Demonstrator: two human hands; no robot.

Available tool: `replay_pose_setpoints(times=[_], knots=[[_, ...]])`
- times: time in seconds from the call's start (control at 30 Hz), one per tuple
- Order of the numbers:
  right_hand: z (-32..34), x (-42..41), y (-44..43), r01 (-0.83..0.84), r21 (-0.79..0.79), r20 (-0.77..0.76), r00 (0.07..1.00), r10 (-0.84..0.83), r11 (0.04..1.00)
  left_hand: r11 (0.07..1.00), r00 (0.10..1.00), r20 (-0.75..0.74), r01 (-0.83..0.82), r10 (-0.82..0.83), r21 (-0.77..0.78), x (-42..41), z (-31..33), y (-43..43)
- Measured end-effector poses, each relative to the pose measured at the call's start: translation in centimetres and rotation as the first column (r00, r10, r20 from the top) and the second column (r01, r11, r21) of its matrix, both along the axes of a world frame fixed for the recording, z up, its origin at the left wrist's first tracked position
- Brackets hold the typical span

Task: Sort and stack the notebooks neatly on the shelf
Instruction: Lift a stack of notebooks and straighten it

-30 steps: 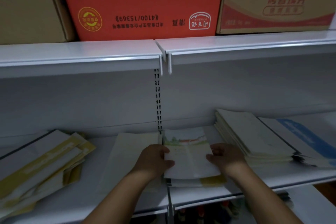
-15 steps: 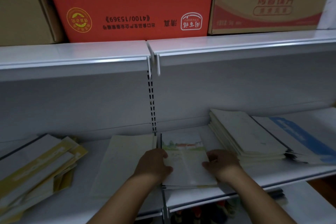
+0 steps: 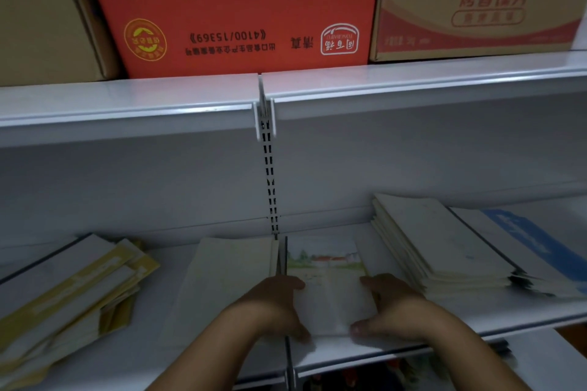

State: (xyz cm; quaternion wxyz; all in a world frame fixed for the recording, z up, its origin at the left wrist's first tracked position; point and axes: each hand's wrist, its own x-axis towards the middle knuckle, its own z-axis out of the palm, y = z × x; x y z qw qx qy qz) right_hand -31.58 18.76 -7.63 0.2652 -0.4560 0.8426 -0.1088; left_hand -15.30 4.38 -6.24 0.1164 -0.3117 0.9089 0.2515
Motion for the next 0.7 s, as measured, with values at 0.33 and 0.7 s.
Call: replay_pose_setpoints(times=[0.33,0.7], knots=[[-0.6,-0.9,-0.4,-0.098,0.025,-0.134,0.986,0.1,0.995,0.996,0.998,0.061,0.016,-0.011,-0.091,-0.4,-0.5,0.9],[1.1,-0.2,-1.6,-0.055,-0.064,-0.114,0.992,0.047,0.996,0.992,0.997,-0.073,-0.021,0.012,-0.125,0.8,1.6,0.2]])
